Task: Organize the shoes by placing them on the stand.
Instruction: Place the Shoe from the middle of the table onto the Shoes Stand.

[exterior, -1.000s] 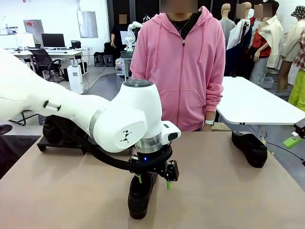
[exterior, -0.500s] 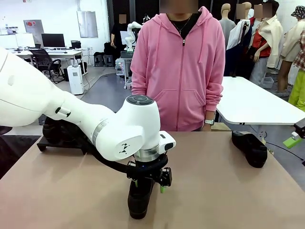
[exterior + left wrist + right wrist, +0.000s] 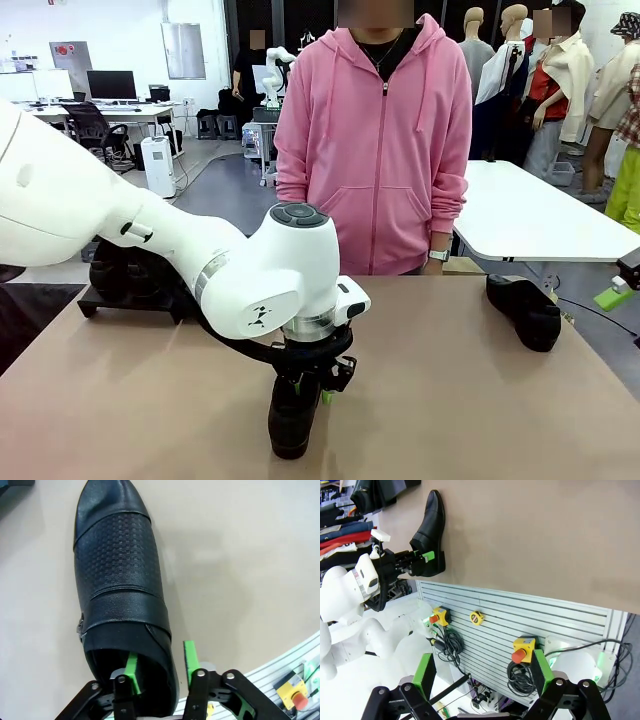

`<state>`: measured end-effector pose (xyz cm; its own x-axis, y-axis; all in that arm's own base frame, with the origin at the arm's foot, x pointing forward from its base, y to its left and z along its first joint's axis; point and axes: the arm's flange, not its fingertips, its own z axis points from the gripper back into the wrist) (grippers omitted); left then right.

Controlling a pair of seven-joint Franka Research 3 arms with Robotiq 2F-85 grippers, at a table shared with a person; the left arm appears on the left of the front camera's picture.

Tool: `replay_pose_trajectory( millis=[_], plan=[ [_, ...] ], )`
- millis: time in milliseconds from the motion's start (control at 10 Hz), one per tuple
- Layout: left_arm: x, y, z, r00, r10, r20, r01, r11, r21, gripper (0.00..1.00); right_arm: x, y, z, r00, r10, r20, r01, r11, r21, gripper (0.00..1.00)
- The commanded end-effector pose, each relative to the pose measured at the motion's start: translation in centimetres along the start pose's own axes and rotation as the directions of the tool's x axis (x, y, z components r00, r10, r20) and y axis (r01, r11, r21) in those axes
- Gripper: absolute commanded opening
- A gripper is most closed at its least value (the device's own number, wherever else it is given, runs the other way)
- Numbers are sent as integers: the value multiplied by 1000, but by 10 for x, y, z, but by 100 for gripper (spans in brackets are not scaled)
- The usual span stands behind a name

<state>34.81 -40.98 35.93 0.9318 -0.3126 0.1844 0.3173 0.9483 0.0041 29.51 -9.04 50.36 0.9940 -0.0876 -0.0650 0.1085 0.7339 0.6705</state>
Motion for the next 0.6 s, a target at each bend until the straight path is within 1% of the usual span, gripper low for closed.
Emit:
replay_pose_trajectory(
  millis=[0, 400, 500],
  plan=[
    [2, -2, -6, 1000, 16, 19, -16, 1000, 12, 0, 0, 4, 1, 1000, -19, 7, 19, 999, 28, 100],
    [1, -2, -3, 1000, 12, 15, -13, 1000, 19, 0, 0, 4, 1, 1000, -19, 7, 19, 999, 28, 100],
    [-2, 2, 12, 1000, 1, 7, -2, 1000, 11, 0, 0, 4, 1, 1000, -19, 7, 19, 999, 28, 100]
  ],
)
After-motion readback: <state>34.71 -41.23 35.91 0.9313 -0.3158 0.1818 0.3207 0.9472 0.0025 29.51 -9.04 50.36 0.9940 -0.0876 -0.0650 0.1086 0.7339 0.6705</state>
